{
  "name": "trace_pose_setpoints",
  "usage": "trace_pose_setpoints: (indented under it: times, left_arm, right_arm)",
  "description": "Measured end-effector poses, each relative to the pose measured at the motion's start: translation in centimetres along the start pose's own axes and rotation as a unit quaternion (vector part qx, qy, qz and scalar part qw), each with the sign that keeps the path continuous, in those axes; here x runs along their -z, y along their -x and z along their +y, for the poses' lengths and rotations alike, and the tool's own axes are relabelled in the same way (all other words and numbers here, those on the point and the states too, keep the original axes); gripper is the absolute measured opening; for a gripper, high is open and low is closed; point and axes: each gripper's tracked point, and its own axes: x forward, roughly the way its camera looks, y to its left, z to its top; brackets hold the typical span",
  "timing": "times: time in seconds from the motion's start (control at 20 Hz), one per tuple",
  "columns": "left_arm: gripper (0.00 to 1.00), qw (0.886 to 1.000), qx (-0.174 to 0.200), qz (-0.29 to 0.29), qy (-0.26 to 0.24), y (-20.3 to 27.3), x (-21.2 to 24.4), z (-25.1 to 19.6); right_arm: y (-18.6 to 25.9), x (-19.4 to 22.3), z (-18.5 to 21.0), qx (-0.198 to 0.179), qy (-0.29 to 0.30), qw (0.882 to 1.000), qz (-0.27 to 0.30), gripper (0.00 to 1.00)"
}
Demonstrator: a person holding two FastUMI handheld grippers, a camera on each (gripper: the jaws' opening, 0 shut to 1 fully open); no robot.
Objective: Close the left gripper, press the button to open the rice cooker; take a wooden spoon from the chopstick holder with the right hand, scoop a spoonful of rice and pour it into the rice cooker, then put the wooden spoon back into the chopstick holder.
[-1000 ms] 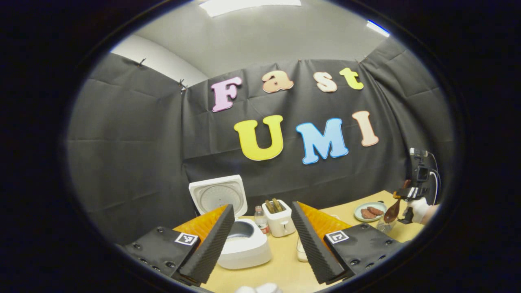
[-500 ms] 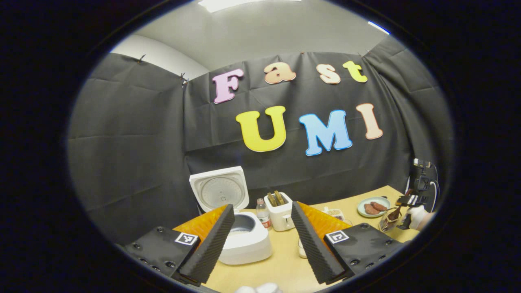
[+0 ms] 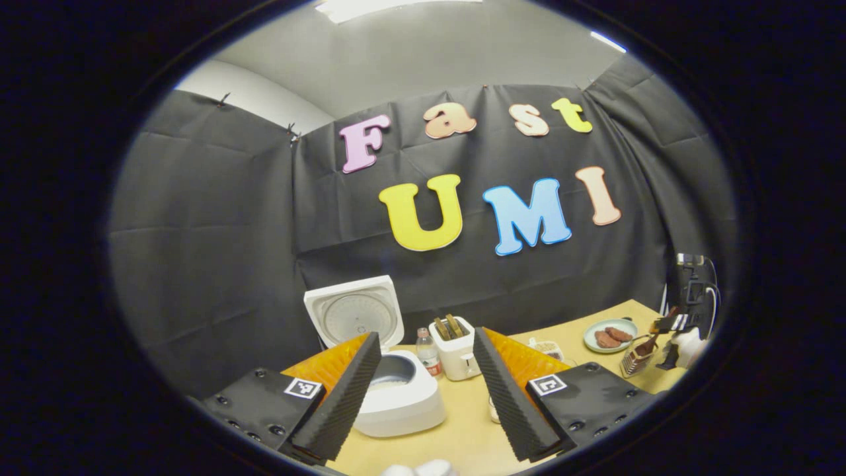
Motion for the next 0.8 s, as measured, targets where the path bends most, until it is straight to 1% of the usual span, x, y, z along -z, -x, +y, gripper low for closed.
trace_pose_setpoints:
  times: [0.15, 0.2, 0.25, 0.3, 0.5, 0.65, 0.8]
  left_arm:
    - [0.98, 1.0, -0.006, -0.001, 0.006, -0.7, 0.0, 1.1]
    - [0.98, 1.0, -0.006, 0.0, 0.009, -1.0, 0.0, 1.3]
    - [1.0, 1.0, -0.009, -0.002, 0.01, -1.5, 0.0, 1.9]
    - [1.0, 1.0, -0.012, -0.005, 0.01, -1.9, -0.3, 2.3]
    - [1.0, 1.0, -0.017, -0.017, 0.017, -3.9, -1.6, 4.0]
    - [1.0, 0.999, -0.022, -0.027, 0.019, -6.0, -2.6, 5.2]
    - [1.0, 0.999, -0.028, -0.034, 0.019, -9.1, -4.4, 6.6]
  right_arm:
    - [3.0, -2.7, 0.2, 0.006, 0.046, 0.998, -0.04, 1.0]
    - [4.4, -3.8, 0.9, 0.0, 0.059, 0.997, -0.051, 0.99]
    - [6.1, -4.7, 1.7, -0.009, 0.071, 0.995, -0.066, 0.98]
    - [7.8, -5.8, 2.6, -0.02, 0.082, 0.993, -0.082, 0.98]
    - [16.0, -9.9, 6.1, -0.064, 0.119, 0.981, -0.141, 0.98]
    - [21.3, -10.8, 8.5, -0.098, 0.142, 0.972, -0.16, 0.98]
    - [25.5, -10.5, 10.5, -0.13, 0.145, 0.967, -0.163, 0.98]
